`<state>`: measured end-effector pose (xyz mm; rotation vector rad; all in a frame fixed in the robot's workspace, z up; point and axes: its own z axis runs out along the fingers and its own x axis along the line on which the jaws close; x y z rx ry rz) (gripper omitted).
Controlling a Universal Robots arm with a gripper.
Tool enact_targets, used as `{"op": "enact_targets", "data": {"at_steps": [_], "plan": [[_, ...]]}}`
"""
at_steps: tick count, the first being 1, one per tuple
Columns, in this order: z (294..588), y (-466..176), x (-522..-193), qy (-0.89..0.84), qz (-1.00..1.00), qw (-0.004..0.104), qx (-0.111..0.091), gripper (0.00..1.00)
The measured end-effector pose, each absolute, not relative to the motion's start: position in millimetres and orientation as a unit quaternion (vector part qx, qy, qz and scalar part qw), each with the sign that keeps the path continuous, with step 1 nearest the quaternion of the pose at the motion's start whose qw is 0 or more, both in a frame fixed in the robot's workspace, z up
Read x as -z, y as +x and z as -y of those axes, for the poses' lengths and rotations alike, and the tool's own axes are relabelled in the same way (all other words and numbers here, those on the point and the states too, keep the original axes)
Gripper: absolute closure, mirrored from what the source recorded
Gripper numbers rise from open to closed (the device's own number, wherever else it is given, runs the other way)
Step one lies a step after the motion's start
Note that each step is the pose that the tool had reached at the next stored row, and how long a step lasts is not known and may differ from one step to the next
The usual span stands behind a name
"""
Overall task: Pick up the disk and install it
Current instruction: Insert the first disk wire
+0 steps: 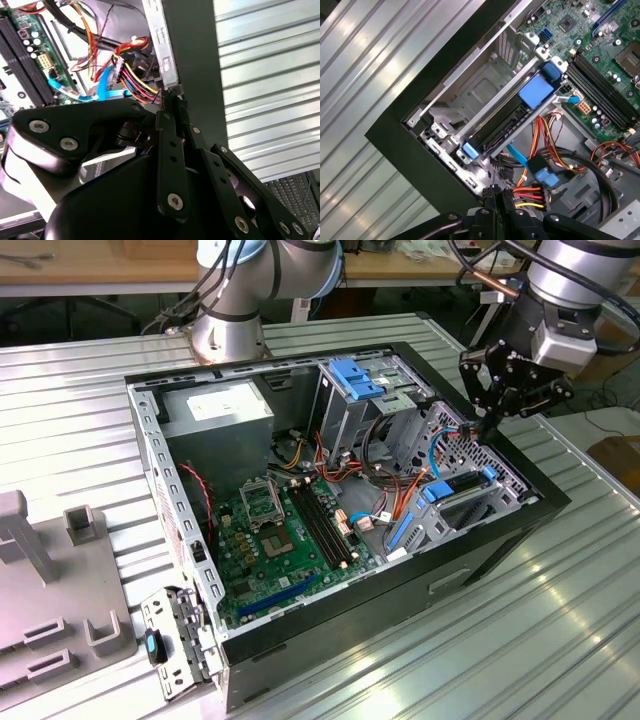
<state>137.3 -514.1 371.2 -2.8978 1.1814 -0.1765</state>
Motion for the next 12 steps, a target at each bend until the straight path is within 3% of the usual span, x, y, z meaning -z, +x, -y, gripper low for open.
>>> {"op": "enact_targets", "data": {"at_steps": [12], "plan": [[513.9, 137.5, -368.1, -0.899, -0.434, 0.0, 0.056, 0.84]]}}
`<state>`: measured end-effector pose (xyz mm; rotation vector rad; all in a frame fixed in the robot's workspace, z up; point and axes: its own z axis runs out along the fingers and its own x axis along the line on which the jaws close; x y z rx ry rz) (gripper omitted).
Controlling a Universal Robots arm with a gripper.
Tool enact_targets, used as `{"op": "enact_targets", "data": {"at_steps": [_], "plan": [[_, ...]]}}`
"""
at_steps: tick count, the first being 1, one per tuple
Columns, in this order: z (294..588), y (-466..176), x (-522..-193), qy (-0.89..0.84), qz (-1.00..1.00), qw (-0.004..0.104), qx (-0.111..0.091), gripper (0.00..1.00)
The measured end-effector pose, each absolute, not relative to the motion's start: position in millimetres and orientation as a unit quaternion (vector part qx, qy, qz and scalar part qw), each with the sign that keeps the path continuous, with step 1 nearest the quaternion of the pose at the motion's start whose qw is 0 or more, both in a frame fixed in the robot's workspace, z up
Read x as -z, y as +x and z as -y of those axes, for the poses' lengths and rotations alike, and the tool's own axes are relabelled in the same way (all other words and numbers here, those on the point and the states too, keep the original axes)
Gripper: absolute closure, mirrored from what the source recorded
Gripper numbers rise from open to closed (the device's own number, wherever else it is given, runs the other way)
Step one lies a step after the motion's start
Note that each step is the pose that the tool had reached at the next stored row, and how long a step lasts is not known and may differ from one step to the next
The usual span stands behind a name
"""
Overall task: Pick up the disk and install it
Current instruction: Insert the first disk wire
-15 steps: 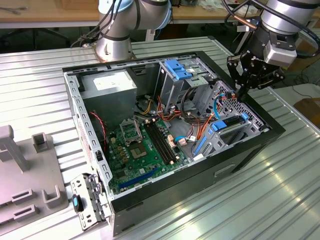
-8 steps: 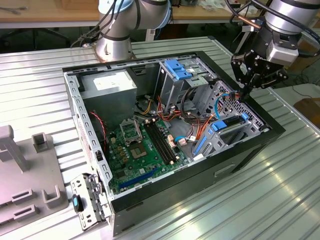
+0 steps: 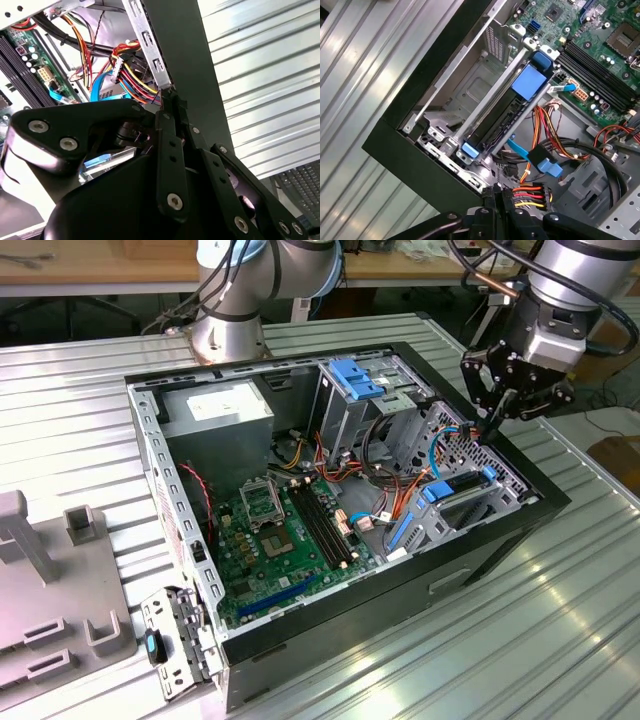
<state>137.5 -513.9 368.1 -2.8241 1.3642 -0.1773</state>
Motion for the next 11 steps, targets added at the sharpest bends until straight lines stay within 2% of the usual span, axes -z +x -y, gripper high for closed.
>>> {"op": "enact_targets", "data": {"at_steps": [11], "plan": [[513.9, 127.0, -368.0, -0.881, -0.47, -0.002, 0.056, 0.84]]}}
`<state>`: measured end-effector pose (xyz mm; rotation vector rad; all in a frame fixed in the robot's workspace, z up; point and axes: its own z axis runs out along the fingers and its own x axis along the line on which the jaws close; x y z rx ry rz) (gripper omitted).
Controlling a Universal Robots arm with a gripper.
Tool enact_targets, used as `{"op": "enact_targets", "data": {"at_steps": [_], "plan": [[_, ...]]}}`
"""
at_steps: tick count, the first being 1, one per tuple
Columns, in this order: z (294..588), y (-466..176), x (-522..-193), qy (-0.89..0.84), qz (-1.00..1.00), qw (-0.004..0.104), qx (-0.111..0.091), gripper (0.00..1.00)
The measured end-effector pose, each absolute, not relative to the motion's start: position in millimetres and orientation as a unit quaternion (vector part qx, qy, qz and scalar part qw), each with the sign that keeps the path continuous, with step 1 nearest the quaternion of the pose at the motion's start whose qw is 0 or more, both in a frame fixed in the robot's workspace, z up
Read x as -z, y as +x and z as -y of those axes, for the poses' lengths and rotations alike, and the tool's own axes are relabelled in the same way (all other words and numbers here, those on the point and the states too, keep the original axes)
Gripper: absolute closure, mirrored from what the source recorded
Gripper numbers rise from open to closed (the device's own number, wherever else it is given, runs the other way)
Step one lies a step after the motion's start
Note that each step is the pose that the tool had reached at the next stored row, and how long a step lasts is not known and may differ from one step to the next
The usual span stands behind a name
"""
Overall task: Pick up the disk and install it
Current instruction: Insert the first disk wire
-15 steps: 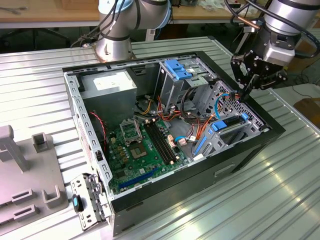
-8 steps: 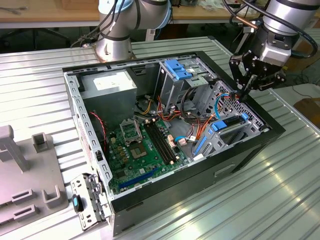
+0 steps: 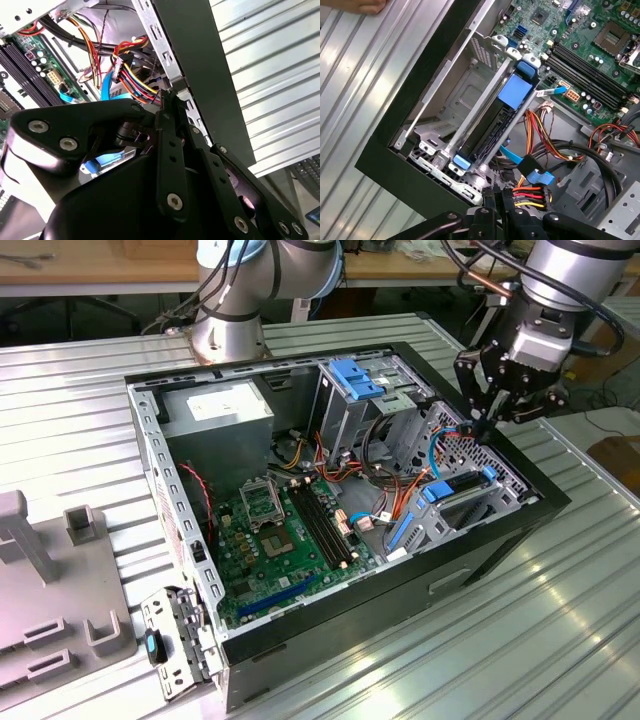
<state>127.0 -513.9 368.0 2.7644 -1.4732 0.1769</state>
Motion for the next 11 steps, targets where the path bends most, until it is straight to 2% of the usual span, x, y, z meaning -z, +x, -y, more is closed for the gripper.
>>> {"op": "enact_targets", "data": {"at_steps": [11], "plan": [[513.9, 125.5, -367.5, 0.844, 0.533, 0.006, -0.056, 0.84]]}}
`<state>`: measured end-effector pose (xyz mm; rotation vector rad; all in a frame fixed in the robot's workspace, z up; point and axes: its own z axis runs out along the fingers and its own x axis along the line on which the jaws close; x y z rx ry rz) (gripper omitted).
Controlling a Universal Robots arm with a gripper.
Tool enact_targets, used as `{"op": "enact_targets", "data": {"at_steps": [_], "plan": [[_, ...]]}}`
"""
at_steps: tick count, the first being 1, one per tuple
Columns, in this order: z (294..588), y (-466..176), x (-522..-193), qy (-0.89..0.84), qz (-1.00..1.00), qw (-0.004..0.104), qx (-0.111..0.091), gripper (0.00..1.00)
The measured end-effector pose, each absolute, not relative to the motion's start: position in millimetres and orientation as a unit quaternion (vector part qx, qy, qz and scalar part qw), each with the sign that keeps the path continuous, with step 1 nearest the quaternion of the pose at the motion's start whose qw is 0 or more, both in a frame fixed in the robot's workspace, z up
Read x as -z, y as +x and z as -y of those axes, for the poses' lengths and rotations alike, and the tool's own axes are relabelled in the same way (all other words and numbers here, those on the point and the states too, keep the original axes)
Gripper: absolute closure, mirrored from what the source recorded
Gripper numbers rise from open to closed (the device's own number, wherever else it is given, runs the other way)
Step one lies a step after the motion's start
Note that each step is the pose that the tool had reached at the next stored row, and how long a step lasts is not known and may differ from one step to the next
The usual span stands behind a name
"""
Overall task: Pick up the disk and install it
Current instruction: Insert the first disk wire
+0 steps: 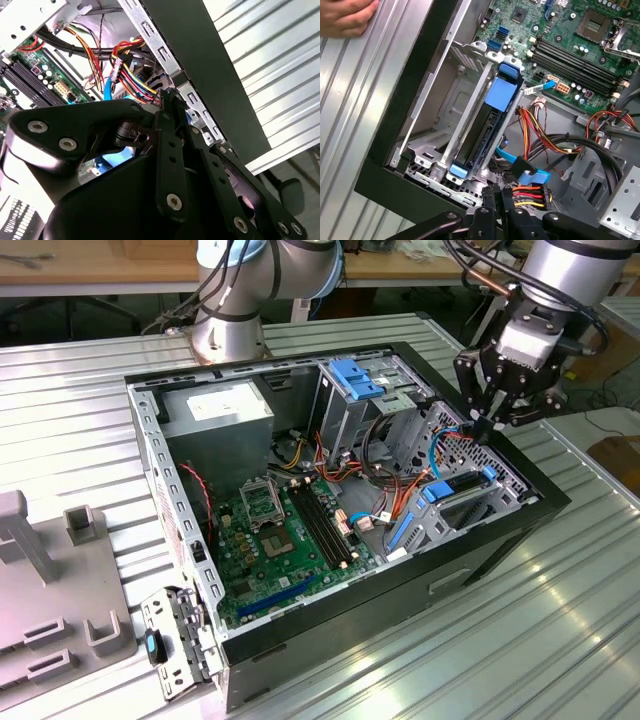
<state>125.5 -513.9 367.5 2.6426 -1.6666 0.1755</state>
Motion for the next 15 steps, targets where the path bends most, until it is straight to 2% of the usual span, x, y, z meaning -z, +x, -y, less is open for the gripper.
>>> {"op": "enact_targets", "data": {"at_steps": [15], "plan": [[513.9, 125.4, -366.6, 0.797, 0.601, 0.011, -0.055, 0.84]]}}
